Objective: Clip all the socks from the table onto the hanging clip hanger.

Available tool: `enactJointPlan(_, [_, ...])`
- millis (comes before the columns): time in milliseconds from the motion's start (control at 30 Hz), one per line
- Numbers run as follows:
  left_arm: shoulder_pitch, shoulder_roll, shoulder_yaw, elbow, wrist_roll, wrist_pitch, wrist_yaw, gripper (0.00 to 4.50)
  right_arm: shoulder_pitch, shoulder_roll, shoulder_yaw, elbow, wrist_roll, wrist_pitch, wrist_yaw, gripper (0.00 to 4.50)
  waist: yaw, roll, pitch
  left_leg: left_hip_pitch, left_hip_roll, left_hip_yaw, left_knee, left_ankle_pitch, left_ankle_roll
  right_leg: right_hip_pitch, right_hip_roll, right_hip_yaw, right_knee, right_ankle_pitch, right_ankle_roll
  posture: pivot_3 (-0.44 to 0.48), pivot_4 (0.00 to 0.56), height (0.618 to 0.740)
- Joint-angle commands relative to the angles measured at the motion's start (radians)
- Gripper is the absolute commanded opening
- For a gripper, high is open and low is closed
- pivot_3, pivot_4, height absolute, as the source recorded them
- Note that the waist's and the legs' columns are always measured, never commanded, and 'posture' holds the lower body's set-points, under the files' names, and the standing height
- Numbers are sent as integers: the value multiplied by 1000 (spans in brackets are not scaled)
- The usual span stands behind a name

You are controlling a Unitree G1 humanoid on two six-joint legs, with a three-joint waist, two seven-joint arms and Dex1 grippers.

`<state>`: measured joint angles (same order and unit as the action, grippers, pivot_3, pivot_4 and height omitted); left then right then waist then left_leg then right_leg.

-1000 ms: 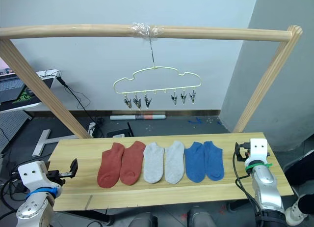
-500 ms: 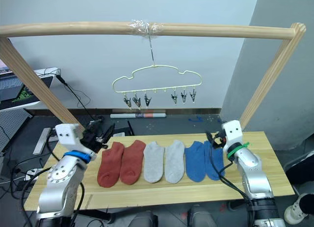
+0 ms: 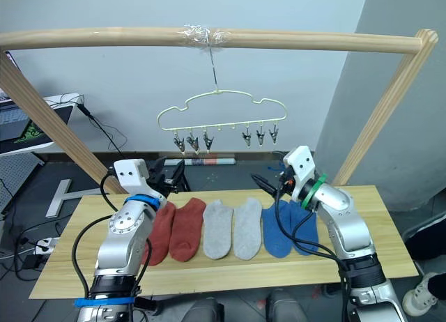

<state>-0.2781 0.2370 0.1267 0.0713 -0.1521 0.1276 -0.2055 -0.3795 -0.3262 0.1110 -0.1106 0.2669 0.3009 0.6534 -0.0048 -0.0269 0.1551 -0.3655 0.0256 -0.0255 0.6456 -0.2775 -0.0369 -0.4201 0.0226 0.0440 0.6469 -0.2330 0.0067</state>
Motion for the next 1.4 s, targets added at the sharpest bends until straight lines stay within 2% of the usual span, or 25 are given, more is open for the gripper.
enactJointPlan(33, [-58,-4,3,28,27,-56,26,2610,-38,16,3,-19,22,7,15,4500,0,0,0,0,0,0,0,0,0,0,0,0,0,0,0,10,156,740])
enactJointPlan(400, [-145,-27,5,141,52,-124,68,2610,-76,33,37,-78,94,101,93,4500,-1,0,3,0,0,0,0,0,0,0,-1,-1,1,0,0,-9,163,740])
enactJointPlan(667, [-211,-25,5,210,60,-170,77,2610,-121,37,31,-99,114,153,85,4500,-4,0,4,0,0,0,0,0,0,0,0,-2,0,0,0,-14,166,740])
enactJointPlan(1100, [-214,-39,-9,192,108,-183,130,2610,-143,26,21,-126,145,197,84,4500,-12,0,5,0,1,0,0,0,0,0,-1,-1,1,0,0,-20,163,740])
enactJointPlan(1367, [-214,-38,-1,187,88,-186,111,2610,-144,25,17,-131,148,205,86,4500,-19,0,5,0,1,0,0,0,0,0,-1,-1,1,0,0,-16,162,740])
enactJointPlan(1400, [-214,-37,-2,186,89,-187,110,2250,-144,24,16,-131,147,205,86,4500,-20,0,5,0,1,0,0,0,0,0,-1,-1,1,0,0,-16,162,740])
